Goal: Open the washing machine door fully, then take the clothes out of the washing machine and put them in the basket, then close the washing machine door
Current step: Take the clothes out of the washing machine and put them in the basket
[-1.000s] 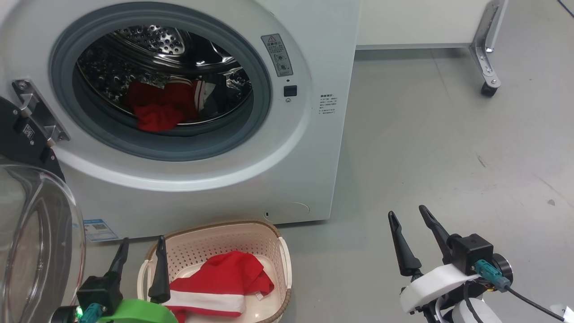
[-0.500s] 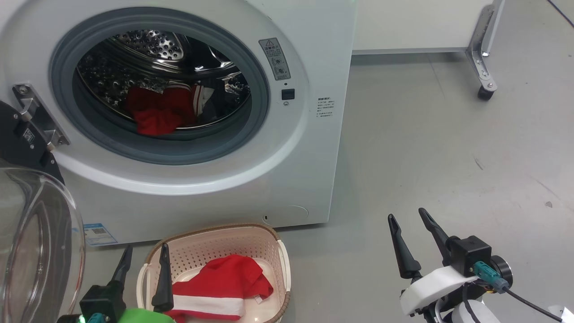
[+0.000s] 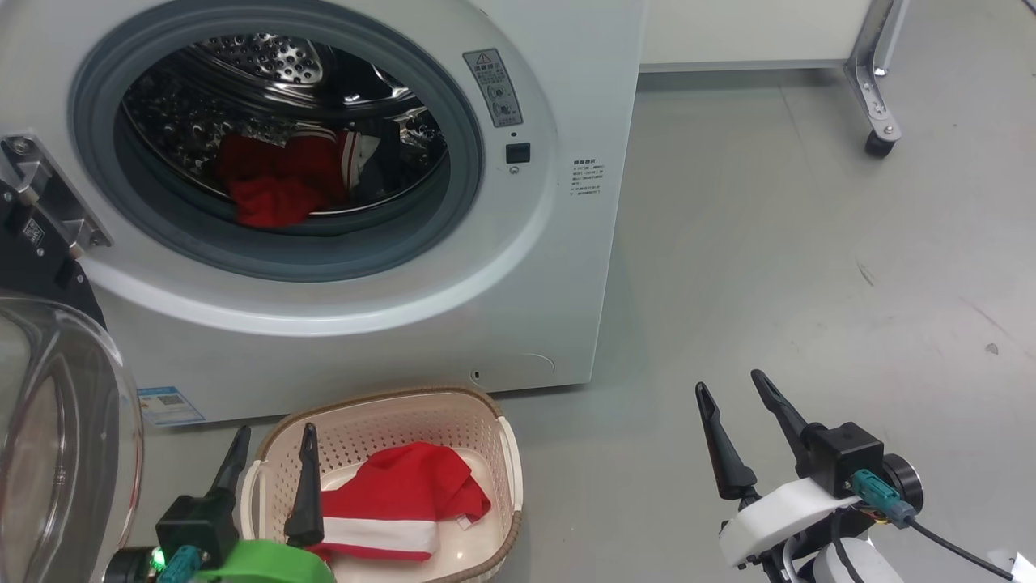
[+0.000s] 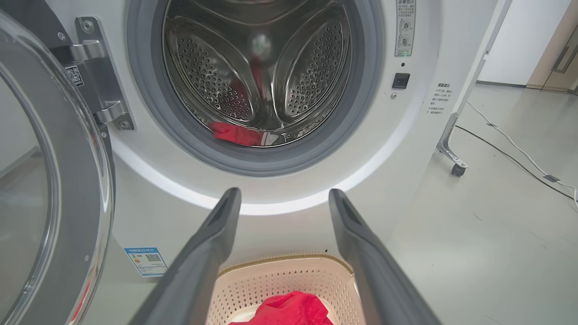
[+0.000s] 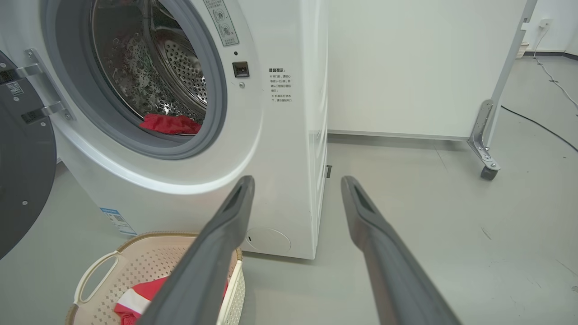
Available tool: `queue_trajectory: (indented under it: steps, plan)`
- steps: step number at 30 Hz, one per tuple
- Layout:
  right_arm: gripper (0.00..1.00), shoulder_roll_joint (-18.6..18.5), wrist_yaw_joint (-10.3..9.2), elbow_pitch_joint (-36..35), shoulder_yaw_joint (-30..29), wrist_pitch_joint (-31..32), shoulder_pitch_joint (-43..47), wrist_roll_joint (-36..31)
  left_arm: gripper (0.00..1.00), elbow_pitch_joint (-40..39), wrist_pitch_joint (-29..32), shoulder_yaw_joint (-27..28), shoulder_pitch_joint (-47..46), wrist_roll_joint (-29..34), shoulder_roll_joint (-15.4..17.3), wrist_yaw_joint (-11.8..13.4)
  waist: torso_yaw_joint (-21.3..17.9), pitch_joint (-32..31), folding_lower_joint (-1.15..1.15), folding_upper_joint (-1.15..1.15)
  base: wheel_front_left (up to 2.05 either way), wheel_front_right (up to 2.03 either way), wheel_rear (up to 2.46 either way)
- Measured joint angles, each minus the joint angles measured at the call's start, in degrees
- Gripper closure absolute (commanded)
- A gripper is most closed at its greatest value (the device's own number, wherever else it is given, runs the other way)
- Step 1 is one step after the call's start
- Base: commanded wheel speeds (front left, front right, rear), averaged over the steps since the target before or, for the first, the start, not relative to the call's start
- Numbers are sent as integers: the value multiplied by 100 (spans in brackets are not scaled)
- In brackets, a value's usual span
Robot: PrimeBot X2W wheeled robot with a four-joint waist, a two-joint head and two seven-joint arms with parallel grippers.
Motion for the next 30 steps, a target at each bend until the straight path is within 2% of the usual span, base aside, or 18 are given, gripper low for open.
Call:
queue_trajectory:
  steps: [15,24,30]
  plan:
    - [0,-2,27,-248,90,0,-366,-138,0,231,489,-20,-1341,126,56,15,-111,830,0,0,0,0,0]
    - [0,-7,57,-463,285,0,-778,-126,0,753,1069,124,-2415,134,354,9,-344,1511,0,0,0,0,0]
    - [0,-9,57,-608,556,0,-1014,75,0,1104,1595,210,-3131,223,743,-10,-585,1973,1,0,0,0,0]
